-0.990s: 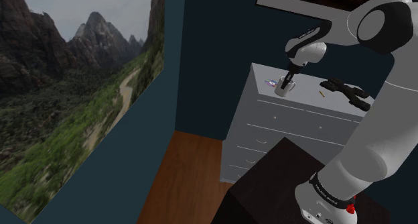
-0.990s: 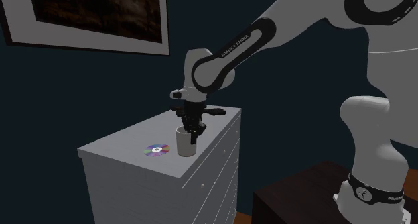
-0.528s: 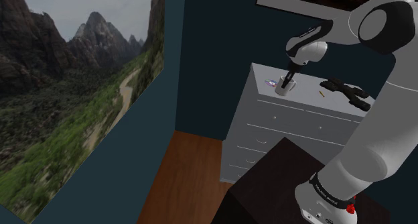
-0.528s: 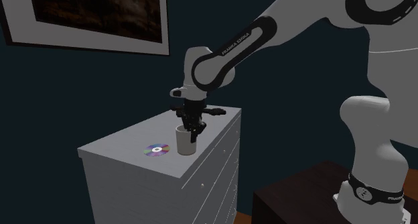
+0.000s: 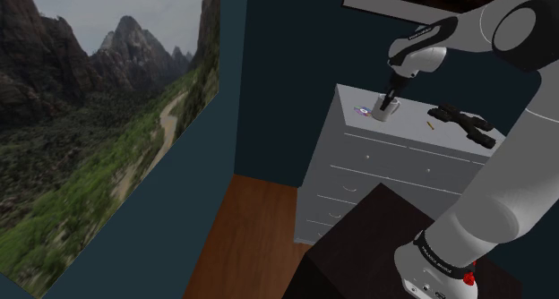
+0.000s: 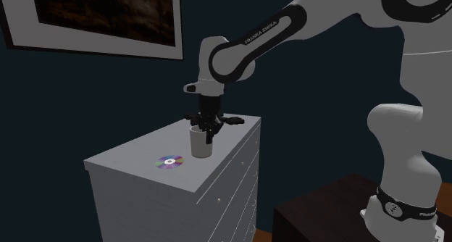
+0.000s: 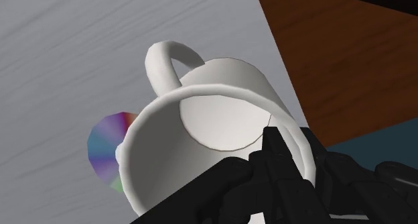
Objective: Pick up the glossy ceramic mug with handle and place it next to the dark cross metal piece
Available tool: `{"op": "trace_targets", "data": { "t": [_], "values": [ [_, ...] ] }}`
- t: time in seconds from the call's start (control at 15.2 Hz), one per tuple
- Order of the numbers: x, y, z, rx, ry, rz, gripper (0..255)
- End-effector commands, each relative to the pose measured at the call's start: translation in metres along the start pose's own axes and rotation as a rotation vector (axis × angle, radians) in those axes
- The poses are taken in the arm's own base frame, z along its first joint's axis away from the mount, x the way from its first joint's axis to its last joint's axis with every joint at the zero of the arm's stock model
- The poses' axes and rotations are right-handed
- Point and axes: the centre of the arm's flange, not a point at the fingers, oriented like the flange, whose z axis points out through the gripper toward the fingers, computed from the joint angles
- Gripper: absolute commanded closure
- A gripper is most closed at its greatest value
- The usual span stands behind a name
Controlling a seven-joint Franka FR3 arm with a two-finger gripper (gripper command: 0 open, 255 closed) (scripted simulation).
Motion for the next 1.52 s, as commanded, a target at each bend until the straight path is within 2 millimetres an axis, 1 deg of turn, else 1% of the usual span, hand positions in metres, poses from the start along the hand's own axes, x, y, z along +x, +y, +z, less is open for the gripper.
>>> {"op": "trace_targets", "data": {
  "t": [0.0, 1.45],
  "values": [
    [0.001, 0.002, -0.012, 0.000, 0.000, 0.000, 255],
    [0.007, 0.009, -0.126, 0.000, 0.000, 0.000, 255]
  ]
}}
